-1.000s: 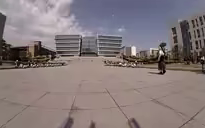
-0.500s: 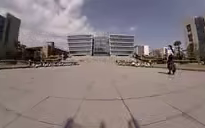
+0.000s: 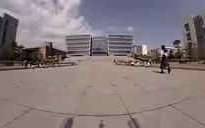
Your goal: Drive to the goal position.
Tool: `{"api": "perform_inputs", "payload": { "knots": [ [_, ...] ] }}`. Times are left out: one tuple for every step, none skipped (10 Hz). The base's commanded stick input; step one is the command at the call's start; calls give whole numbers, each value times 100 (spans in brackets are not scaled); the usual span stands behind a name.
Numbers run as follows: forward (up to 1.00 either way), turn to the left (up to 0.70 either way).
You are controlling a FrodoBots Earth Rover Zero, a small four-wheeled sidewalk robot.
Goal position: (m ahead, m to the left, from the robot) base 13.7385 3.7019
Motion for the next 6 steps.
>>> {"api": "perform_inputs", "payload": {
  "knots": [
    [100,5],
    [100,11],
    [100,16],
    [100,22],
    [100,28],
    [100,33]
  ]
}}
